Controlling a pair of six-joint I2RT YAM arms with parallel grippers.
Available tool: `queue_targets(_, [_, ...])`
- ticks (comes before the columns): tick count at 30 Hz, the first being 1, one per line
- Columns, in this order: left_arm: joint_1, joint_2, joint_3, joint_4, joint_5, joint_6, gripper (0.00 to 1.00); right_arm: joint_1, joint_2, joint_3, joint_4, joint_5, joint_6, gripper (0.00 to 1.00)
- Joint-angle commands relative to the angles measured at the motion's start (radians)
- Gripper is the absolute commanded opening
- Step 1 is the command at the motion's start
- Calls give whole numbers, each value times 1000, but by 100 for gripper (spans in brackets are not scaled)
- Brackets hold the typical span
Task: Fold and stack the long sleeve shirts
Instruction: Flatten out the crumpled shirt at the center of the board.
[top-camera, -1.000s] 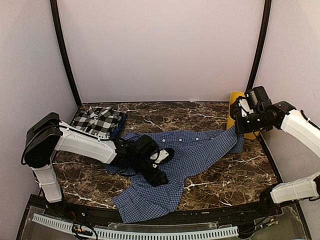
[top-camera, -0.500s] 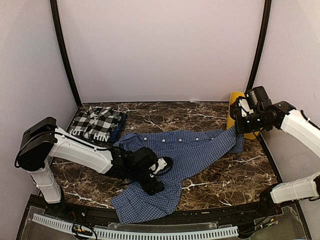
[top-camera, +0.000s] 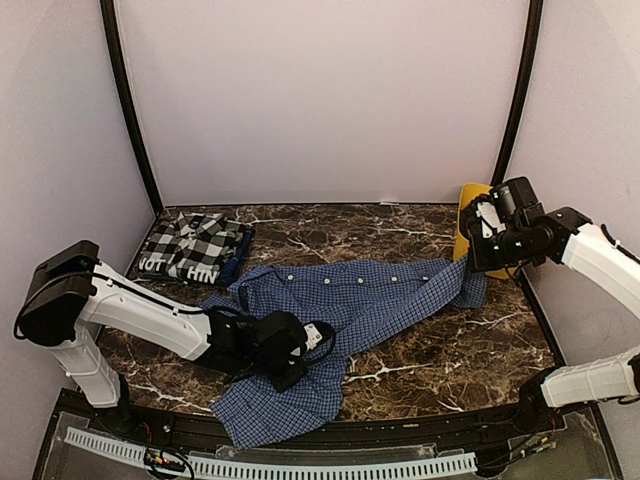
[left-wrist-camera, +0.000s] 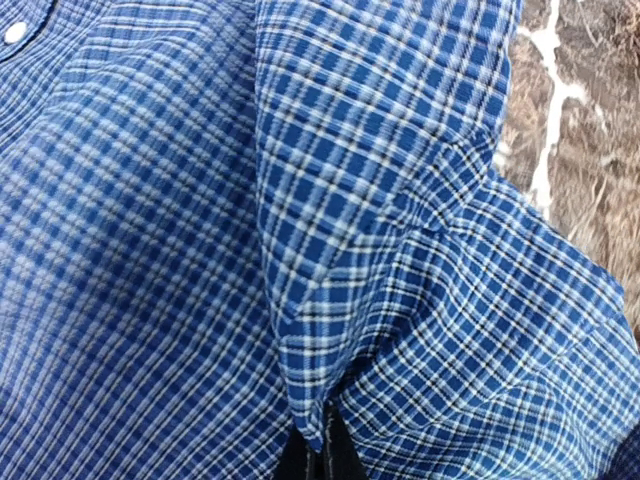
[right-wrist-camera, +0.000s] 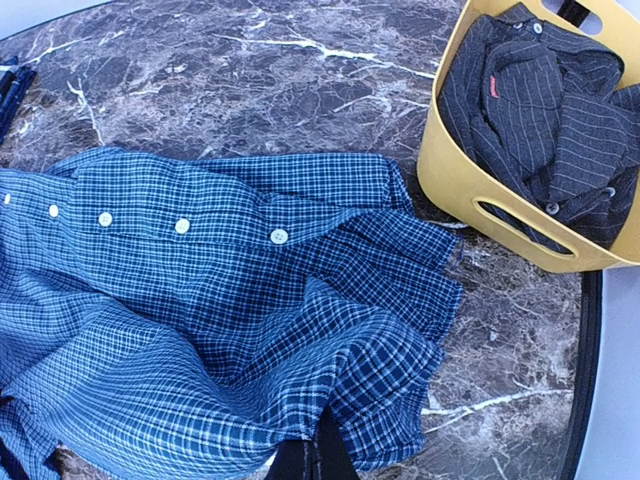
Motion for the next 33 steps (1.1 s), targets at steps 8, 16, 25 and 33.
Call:
queue_targets(8, [223, -411, 196, -309, -82, 80, 0, -4, -39, 240, 18, -70, -55, 0])
queue_targets(16, [401, -523, 591, -351, -129, 234, 0, -3, 46, 661, 29, -217, -81, 0])
queue_targets(25, [402, -606, 829, -456, 118, 244, 0, 0, 0, 928, -111, -436, -72, 0])
queue_targets(33, [402, -727, 929, -500, 362, 148, 0, 0, -50, 1063, -233, -682, 11, 0])
